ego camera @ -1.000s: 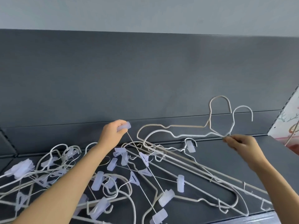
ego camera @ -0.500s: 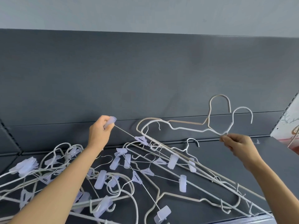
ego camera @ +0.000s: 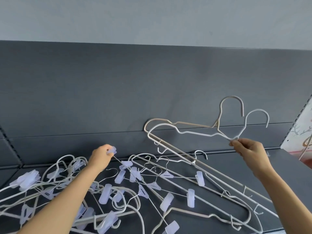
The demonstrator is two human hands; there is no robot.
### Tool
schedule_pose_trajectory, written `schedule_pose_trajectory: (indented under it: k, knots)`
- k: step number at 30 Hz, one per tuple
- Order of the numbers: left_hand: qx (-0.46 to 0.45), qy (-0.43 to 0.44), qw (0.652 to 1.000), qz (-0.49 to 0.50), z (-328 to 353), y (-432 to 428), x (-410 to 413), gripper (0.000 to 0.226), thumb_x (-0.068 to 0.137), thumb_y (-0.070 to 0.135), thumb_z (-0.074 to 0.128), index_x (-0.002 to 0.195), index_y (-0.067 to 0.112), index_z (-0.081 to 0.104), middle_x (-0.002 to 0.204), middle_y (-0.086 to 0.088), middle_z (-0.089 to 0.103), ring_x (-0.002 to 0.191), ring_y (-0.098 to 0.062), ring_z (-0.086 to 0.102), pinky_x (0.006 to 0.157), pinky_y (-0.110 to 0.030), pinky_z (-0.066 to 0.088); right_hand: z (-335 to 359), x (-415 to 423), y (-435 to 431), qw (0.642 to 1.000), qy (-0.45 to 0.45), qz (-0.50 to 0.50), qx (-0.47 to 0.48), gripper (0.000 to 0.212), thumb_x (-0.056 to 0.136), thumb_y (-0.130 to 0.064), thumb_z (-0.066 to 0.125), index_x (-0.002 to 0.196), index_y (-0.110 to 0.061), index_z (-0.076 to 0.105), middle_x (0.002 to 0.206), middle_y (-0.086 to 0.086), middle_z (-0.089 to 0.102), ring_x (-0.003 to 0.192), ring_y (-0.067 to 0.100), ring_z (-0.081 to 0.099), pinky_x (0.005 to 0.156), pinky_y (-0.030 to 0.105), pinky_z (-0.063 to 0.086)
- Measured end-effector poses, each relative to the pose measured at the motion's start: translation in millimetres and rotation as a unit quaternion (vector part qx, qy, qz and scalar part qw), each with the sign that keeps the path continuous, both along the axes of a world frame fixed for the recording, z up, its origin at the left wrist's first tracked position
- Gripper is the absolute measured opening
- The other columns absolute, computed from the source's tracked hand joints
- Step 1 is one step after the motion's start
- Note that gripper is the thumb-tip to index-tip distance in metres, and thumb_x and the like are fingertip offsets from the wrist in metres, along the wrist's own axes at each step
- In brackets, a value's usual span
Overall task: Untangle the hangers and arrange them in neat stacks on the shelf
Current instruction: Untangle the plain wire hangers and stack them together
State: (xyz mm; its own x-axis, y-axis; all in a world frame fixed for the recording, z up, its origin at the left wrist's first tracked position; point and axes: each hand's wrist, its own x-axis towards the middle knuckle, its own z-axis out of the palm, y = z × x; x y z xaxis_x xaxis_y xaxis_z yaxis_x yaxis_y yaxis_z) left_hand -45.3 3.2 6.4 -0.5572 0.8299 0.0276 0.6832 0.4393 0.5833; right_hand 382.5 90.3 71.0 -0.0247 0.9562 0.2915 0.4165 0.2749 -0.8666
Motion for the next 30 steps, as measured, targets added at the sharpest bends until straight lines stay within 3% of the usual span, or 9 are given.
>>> schedule_pose_trajectory:
  k: [3, 8, 12, 15, 18, 21, 26, 28, 30]
  knots:
    - [-0.003, 0.059, 0.998, -0.005, 11, 1, 12, 0.042, 0.091, 0.020, 0.052, 0.132, 0.013, 0.046, 0.136, -0.012, 0.050, 0.123, -0.031, 0.046, 0.100, -0.042, 0.039, 7, -10, -3, 0.999, -0.024, 0.022, 0.000, 0.024, 0.090, -0.011, 0.053, 0.068, -0.010, 0.064, 0.052, 0.004, 0.032, 0.035, 0.006, 0.021, 0.034, 0.012, 0.017]
    - [0.219, 0.129, 0.962, -0.097, 62, 2, 71, 0.040, 0.095, 0.021, 0.044, 0.132, 0.007, 0.046, 0.139, -0.008, 0.047, 0.130, -0.023, 0.040, 0.108, -0.035, 0.029, 13, -35, -8, 0.993, -0.089, 0.071, -0.030, 0.023, 0.088, -0.009, 0.054, 0.071, 0.000, 0.066, 0.044, -0.006, 0.029, 0.034, 0.006, 0.021, 0.036, 0.011, 0.018]
    - [0.134, 0.227, 0.932, -0.249, 93, -6, 111, 0.071, 0.085, 0.061, 0.024, 0.139, 0.018, 0.038, 0.144, 0.003, 0.042, 0.133, -0.015, 0.035, 0.110, -0.029, 0.024, 21, -50, -17, 0.988, -0.097, 0.115, -0.032, 0.024, 0.089, -0.007, 0.053, 0.074, 0.009, 0.063, 0.049, -0.001, 0.031, 0.035, 0.005, 0.024, 0.038, 0.012, 0.021]
    - [0.054, 0.315, 0.906, -0.277, 101, -8, 121, 0.064, 0.088, 0.062, 0.029, 0.139, 0.026, 0.034, 0.141, 0.007, 0.044, 0.130, -0.014, 0.040, 0.110, -0.034, 0.025, 33, -56, -24, 0.986, -0.075, 0.143, -0.048, 0.026, 0.090, -0.006, 0.051, 0.079, 0.016, 0.059, 0.055, 0.005, 0.032, 0.036, 0.004, 0.024, 0.038, 0.010, 0.021]
    - [0.069, 0.306, 0.911, -0.269, 106, -17, 117, 0.042, 0.094, 0.047, 0.036, 0.130, 0.029, 0.045, 0.120, 0.004, 0.057, 0.108, -0.016, 0.053, 0.095, -0.032, 0.040, 34, -57, -28, 0.980, -0.073, 0.173, -0.063, 0.031, 0.090, -0.009, 0.052, 0.081, 0.020, 0.053, 0.058, 0.006, 0.031, 0.040, 0.004, 0.022, 0.038, 0.010, 0.020]
    - [0.085, 0.271, 0.924, -0.255, 109, -36, 111, 0.028, 0.093, 0.042, 0.042, 0.114, 0.032, 0.057, 0.097, 0.005, 0.060, 0.084, -0.016, 0.059, 0.081, -0.031, 0.047, 27, -65, -33, 0.976, -0.092, 0.193, -0.042, 0.033, 0.090, -0.015, 0.054, 0.078, 0.015, 0.055, 0.049, -0.004, 0.036, 0.044, 0.007, 0.026, 0.044, 0.014, 0.024]
    - [0.053, 0.228, 0.953, -0.194, 100, -77, 84, 0.023, 0.091, 0.041, 0.047, 0.107, 0.036, 0.063, 0.081, 0.011, 0.056, 0.076, -0.012, 0.055, 0.066, -0.027, 0.037, 12, -101, -48, 0.956, -0.194, 0.214, 0.045, 0.025, 0.090, -0.027, 0.054, 0.074, -0.008, 0.056, 0.053, -0.003, 0.045, 0.052, 0.015, 0.037, 0.056, 0.030, 0.035]
    - [0.040, 0.222, 0.962, -0.156, 98, -97, 65, 0.023, 0.091, 0.041, 0.047, 0.104, 0.036, 0.065, 0.074, 0.014, 0.051, 0.074, -0.010, 0.050, 0.065, -0.027, 0.032, 6, -123, -59, 0.943, -0.233, 0.228, 0.074, 0.014, 0.089, -0.029, 0.054, 0.090, -0.017, 0.061, 0.072, -0.006, 0.062, 0.068, 0.017, 0.057, 0.067, 0.034, 0.045]
    - [0.028, 0.192, 0.974, -0.117, 96, -117, 44, 0.023, 0.090, 0.041, 0.049, 0.105, 0.038, 0.066, 0.075, 0.018, 0.053, 0.075, -0.008, 0.052, 0.066, -0.027, 0.035, 3, -146, -72, 0.934, -0.257, 0.216, 0.122, 0.020, 0.090, -0.028, 0.052, 0.108, -0.022, 0.061, 0.099, -0.006, 0.067, 0.091, 0.020, 0.062, 0.075, 0.033, 0.047]
